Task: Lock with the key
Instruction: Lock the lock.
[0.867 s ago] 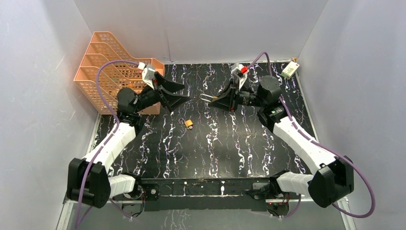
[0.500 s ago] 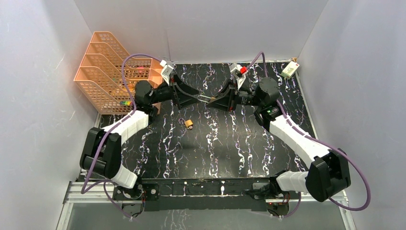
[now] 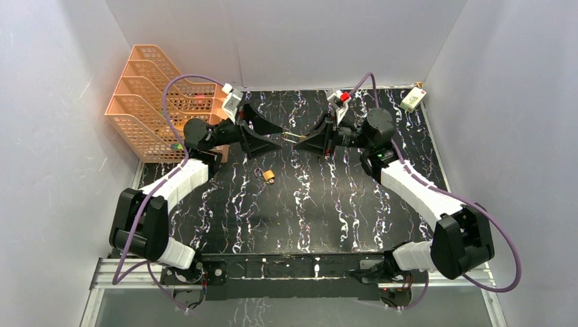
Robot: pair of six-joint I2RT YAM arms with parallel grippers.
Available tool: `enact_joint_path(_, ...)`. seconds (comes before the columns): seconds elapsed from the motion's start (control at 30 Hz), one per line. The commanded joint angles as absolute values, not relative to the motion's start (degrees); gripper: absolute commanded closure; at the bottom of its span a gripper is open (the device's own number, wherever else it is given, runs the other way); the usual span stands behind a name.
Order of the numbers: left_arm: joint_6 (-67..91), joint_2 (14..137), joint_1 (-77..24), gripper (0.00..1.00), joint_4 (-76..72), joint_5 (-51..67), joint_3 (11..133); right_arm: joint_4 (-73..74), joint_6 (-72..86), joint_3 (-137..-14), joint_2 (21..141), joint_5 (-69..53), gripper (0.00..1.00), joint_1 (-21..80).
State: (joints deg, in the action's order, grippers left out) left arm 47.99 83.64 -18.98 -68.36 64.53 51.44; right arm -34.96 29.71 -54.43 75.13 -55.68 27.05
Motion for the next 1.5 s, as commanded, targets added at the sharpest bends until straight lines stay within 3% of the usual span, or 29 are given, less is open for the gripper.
enact_joint_path(0.0,48.69,83.16,-19.0,0.19,-71.61,66.19,52.81,-39.89,30.5,-55.94,75.8,-55.91,1.0,26.89)
enact_joint_path(0.43,50.95,85.67,-19.51,0.37,-73.45,66.88,54.32,-42.36,32.07,-55.13,78.43,-56.44,1.0,26.9)
enact_joint_path(0.8,51.31,85.8,-19.51,0.45,-74.36,67.83,54.54,-44.41,33.54,-54.12,80.01,-57.04,1.0,26.89)
enact_joint_path(0.87,51.74,86.22,-19.52,0.53,-74.36,67.94,54.85,-44.47,33.65,-54.35,80.21,-57.11,1.0,26.85)
enact_joint_path(0.9,52.06,86.57,-19.51,0.63,-74.36,67.94,55.11,-44.47,33.65,-54.46,80.31,-57.19,1.0,26.95)
enact_joint_path(0.93,52.36,86.75,-19.54,0.65,-74.42,67.94,55.37,-44.47,33.61,-54.48,80.39,-57.21,1.0,26.97)
enact_joint_path(1.13,52.96,87.92,-19.51,0.64,-74.56,66.49,55.66,-45.01,33.91,-54.32,81.05,-57.3,1.0,26.94)
enact_joint_path(1.17,52.87,88.16,-19.51,0.7,-74.68,66.72,55.68,-45.06,33.94,-54.32,81.11,-57.3,1.0,26.94)
enact_joint_path(1.23,52.7,88.55,-19.69,1.0,-74.97,67.76,55.93,-45.15,33.99,-54.31,81.2,-57.31,1.0,26.93)
enact_joint_path(1.47,51.69,88.42,-19.88,1.0,-75.76,67.26,55.1,-44.91,33.93,-54.65,81.64,-57.13,1.0,26.94)
